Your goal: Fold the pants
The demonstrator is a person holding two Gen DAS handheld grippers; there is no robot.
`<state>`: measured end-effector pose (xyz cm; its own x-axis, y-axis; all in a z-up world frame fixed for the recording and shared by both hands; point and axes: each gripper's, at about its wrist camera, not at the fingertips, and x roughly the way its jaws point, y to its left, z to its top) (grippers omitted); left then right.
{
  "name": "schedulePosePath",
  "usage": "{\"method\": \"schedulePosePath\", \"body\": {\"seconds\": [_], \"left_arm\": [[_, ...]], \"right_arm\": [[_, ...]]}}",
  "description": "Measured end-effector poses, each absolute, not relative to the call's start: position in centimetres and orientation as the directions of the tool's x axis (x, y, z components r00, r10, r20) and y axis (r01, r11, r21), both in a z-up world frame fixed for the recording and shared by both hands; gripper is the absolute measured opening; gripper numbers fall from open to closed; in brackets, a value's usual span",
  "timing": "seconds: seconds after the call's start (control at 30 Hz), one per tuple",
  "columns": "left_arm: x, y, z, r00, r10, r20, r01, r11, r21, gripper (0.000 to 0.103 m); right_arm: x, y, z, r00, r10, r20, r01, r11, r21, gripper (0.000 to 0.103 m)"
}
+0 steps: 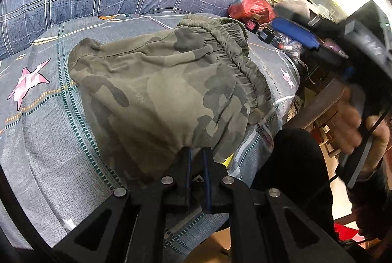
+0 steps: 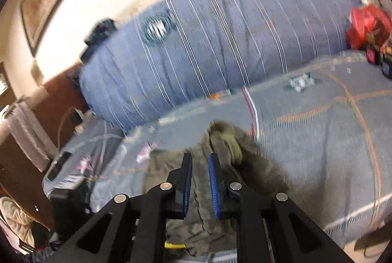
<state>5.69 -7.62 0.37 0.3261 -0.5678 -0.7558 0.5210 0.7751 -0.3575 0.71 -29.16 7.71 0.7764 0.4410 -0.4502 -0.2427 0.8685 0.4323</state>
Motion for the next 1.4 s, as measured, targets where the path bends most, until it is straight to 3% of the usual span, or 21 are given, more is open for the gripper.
{"method": "schedulePosePath", "body": {"seconds": [0.03, 0.07, 0.1, 0.27, 0.47, 0.63, 1.03, 1.13, 1.17, 1.23, 1.3, 1.4], "left_arm": [[5.7, -7.7, 0.4, 0.326, -0.567, -0.757, 0.522, 0.775, -0.355, 0.009], [5.7, -7.8, 0.4, 0.327, -0.564, -0.758, 0.524, 0.776, -0.352, 0.009], [5.7, -7.8, 0.4, 0.328, -0.563, -0.759, 0.524, 0.776, -0.350, 0.009], [5.7, -7.9, 0.4, 0.329, -0.563, -0.758, 0.520, 0.778, -0.352, 0.009], [5.4, -7.8, 0.9, 0.343, -0.555, -0.758, 0.522, 0.783, -0.337, 0.009], [4.7, -7.9, 2.4, 0.366, -0.580, -0.727, 0.544, 0.768, -0.338, 0.009], [5.1, -8.7, -0.2, 0.315, -0.580, -0.752, 0.529, 0.765, -0.368, 0.009], [5.1, -8.7, -0.4, 0.316, -0.575, -0.754, 0.526, 0.768, -0.365, 0.008], [5.0, -8.7, -0.4, 0.318, -0.573, -0.756, 0.526, 0.770, -0.362, 0.008], [5.0, -8.9, -0.5, 0.320, -0.570, -0.757, 0.525, 0.772, -0.359, 0.008], [5.0, -8.9, -0.4, 0.320, -0.569, -0.757, 0.523, 0.773, -0.360, 0.008], [4.8, -9.1, 0.0, 0.325, -0.565, -0.758, 0.530, 0.773, -0.348, 0.009]], "right_arm": [[0.4, -29.4, 8.3, 0.789, 0.445, -0.425, -0.253, 0.864, 0.436, 0.051], [-0.1, -29.8, 9.1, 0.812, 0.448, -0.373, -0.270, 0.856, 0.440, 0.076], [-0.4, -30.0, 9.7, 0.826, 0.449, -0.340, -0.283, 0.854, 0.437, 0.083], [-1.2, -30.0, 11.6, 0.847, 0.446, -0.290, -0.304, 0.853, 0.424, 0.086], [-0.4, -30.4, 10.7, 0.801, 0.530, -0.279, -0.333, 0.781, 0.528, 0.100], [-0.2, -31.0, 10.0, 0.764, 0.592, -0.256, -0.355, 0.717, 0.600, 0.103], [1.6, -25.7, 5.4, 0.690, 0.488, -0.535, -0.349, 0.871, 0.345, 0.102], [3.1, -25.6, 4.3, 0.683, 0.479, -0.550, -0.326, 0.875, 0.357, 0.089], [3.6, -25.5, 4.0, 0.679, 0.469, -0.565, -0.314, 0.881, 0.354, 0.078], [4.5, -25.2, 3.4, 0.670, 0.429, -0.606, -0.287, 0.902, 0.321, 0.069], [5.1, -25.1, 2.7, 0.665, 0.362, -0.653, -0.241, 0.932, 0.270, 0.029], [4.2, -25.8, 3.2, 0.691, 0.347, -0.635, -0.227, 0.937, 0.265, 0.018]]}}
